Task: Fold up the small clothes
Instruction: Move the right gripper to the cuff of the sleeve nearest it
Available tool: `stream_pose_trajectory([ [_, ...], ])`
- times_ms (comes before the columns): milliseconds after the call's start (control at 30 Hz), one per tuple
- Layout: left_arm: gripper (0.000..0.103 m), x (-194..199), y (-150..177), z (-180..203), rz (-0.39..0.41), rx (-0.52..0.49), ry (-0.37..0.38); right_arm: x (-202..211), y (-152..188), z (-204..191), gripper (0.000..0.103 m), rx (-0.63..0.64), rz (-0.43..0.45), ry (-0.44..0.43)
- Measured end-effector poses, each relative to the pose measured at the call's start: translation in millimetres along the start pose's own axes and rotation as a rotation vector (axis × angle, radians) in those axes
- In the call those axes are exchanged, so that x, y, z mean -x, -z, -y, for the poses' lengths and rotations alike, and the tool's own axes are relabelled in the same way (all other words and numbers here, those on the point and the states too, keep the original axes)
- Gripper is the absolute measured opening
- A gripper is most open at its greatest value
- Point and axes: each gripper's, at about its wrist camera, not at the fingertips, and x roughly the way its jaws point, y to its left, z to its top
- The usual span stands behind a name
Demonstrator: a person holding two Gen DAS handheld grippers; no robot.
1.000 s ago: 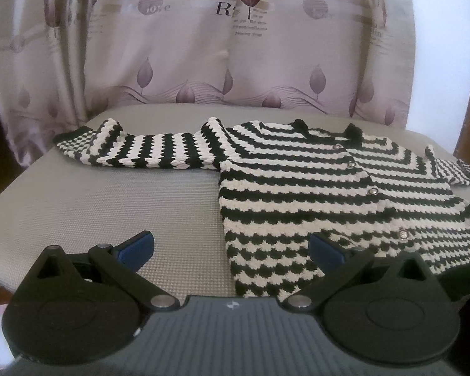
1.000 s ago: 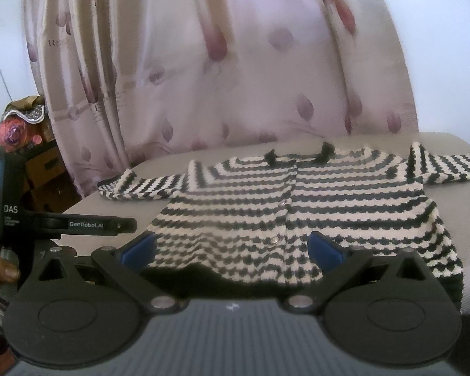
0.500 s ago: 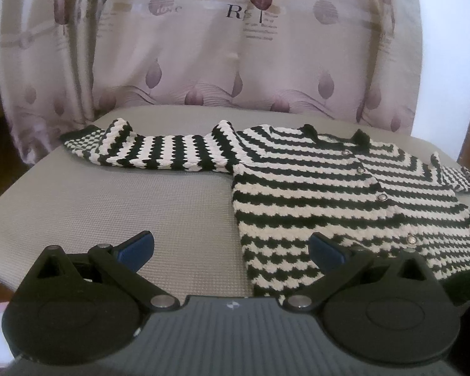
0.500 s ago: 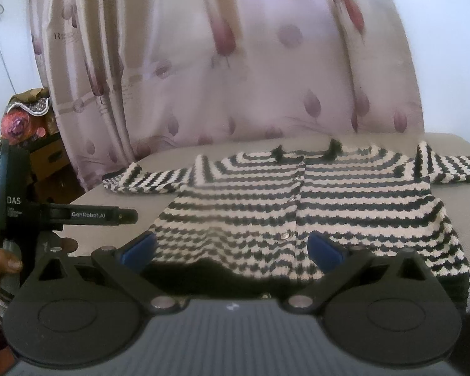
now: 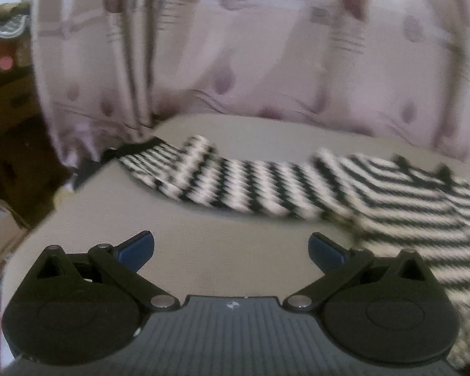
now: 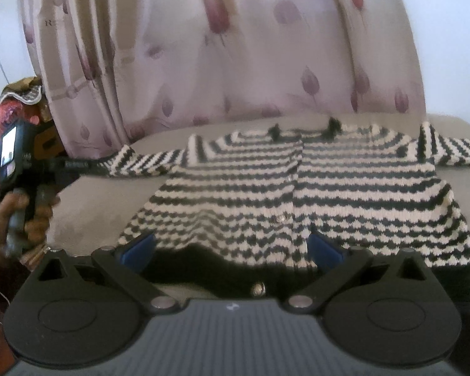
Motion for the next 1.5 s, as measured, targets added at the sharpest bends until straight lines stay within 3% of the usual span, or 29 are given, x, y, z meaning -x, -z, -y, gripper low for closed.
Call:
stream_pose_trajectory([
  [200, 0.1, -67.2, -44.4, -68.1, 0.031, 0.075, -0.136, -16.8, 4.0, 5.9, 0.103, -0.012, -0.055, 0.017],
  [400, 0.09, -137.7, -72.2, -130.9, -0.086, 0.256, -0.144, -34.7, 6.4, 10.9, 0.103, -0.032, -0.107, 0.034],
  [500, 0.083, -159.6, -77.1, -143.7, -0.121, 0.296, -0.145, -40.3, 5.4, 12.8, 0.103, -0.045, -0.124, 0.037],
  [700, 0.082, -192.1, -82.0, -145.8, -0.152, 0.295, -0.165, -48.8, 6.7, 15.3, 0.103, -0.058, -0.153, 0.053],
  [733, 0.078, -196.6, -82.3, -142.3, -0.149, 0.264, -0.177, -49.7, 7.8, 16.0, 0.103, -0.062, -0.157, 0.055],
  [767, 0.05, -198.1, -82.0, -136.8, -0.142, 0.225, -0.196, -50.5, 8.0, 16.2, 0.103, -0.064, -0.157, 0.056],
  [833, 0.013, -194.8, -82.9, -131.9, -0.116, 0.194, -0.187, -51.3, 7.0, 16.1, 0.103, -0.065, -0.157, 0.059],
  [867, 0.011, -188.7, -84.5, -132.8, -0.108, 0.223, -0.2, -51.3, 6.1, 16.3, 0.103, -0.068, -0.156, 0.059],
  [1000, 0.011, -131.5, -86.4, -136.3, 0.012, 0.278, -0.21, -48.7, 0.9, 19.3, 0.103, -0.086, -0.137, 0.054],
  [1100, 0.011, -77.9, -78.8, -140.0, 0.057, 0.32, -0.213, -44.0, -2.8, 21.8, 0.103, -0.093, -0.113, 0.042],
  [1233, 0.011, -18.6, -49.2, -137.2, 0.047, 0.301, -0.252, -38.7, -4.5, 25.0, 0.103, -0.101, -0.084, 0.02],
  [1333, 0.011, -1.0, -20.6, -135.2, -0.033, 0.331, -0.24, -36.0, -2.3, 28.3, 0.103, -0.116, -0.077, 0.004],
  [1400, 0.027, 3.3, -1.6, -128.9, -0.063, 0.306, -0.284, -31.8, -1.1, 31.8, 0.103, -0.134, -0.067, -0.006],
  [1467, 0.076, 8.1, 6.8, -125.5, -0.048, 0.281, -0.341, -26.8, -1.5, 36.1, 0.103, -0.15, -0.053, -0.016],
  [1500, 0.077, 14.0, 8.9, -124.6, -0.026, 0.294, -0.36, -23.6, -2.6, 38.9, 0.103, -0.158, -0.045, -0.02],
])
